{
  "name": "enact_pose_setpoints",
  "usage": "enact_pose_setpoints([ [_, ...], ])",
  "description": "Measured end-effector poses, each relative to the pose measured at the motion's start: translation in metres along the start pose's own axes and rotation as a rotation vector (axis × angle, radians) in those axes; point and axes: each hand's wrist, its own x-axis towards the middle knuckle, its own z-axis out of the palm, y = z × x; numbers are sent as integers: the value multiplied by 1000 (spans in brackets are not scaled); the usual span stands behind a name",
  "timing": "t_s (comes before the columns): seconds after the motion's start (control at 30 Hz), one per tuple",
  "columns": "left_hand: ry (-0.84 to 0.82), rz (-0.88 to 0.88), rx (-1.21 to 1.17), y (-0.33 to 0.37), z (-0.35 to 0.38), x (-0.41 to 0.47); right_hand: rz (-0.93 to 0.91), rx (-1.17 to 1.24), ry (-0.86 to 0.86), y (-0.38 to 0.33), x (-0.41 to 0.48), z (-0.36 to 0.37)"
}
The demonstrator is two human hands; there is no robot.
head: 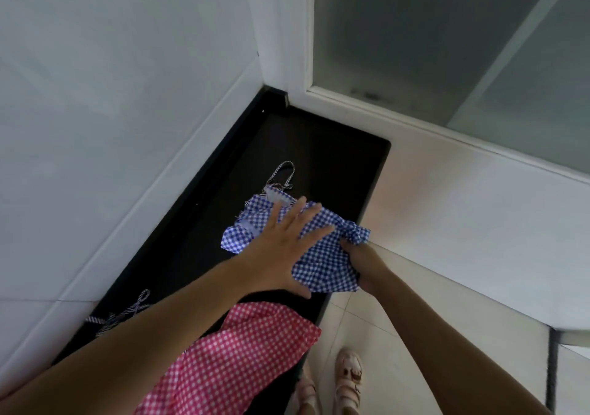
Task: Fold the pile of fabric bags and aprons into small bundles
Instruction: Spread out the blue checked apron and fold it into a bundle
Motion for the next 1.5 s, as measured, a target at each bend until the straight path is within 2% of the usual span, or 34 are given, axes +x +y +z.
enact_pose_setpoints([
  [0.07,-88,-34,59,0,25,-3,37,45,-22,-1,-2,-4],
  [0.17,-15,-32,2,-15,42,-8,128,95,-70,-2,-8,-11],
  [0.23,48,87,17,-24,45,-8,143,72,-91,-3,-11,-15],
  [0.3,1,133,-78,-24,39,-5,121,31,-109,-3,-13,-15],
  [0.37,-85,104,-170,-23,32,1,72,-57,-133,-3,-15,-13],
  [0.5,-1,118,-221,-30,27,17,16,-41,-174,0,-22,-15],
  [0.57,-51,99,-212,-36,32,26,-25,-35,-163,4,-25,-18],
  [0.67,-92,52,-284,-38,36,39,-157,-196,-99,12,-31,-17],
  [0.8,-76,7,-288,-41,41,51,-304,-233,-26,15,-38,-8],
  [0.93,-68,-31,-298,-39,42,55,-368,-629,363,23,-36,-4],
  [0.97,-55,-40,-293,-38,42,54,-344,-666,402,25,-34,-3],
  [1.07,48,-111,-226,-29,44,52,-249,-400,357,26,-29,2],
  [1.17,206,-208,-60,-10,48,44,-238,-279,385,24,-29,10],
  [1.27,375,-170,33,7,55,31,-139,-8,347,24,-31,18],
  [1.37,468,-165,-26,15,55,8,-34,216,320,31,-38,27],
  [1.43,450,-149,-91,16,61,-12,-11,318,324,38,-44,33],
  [1.5,327,-98,-190,20,70,-34,21,405,318,46,-51,38],
])
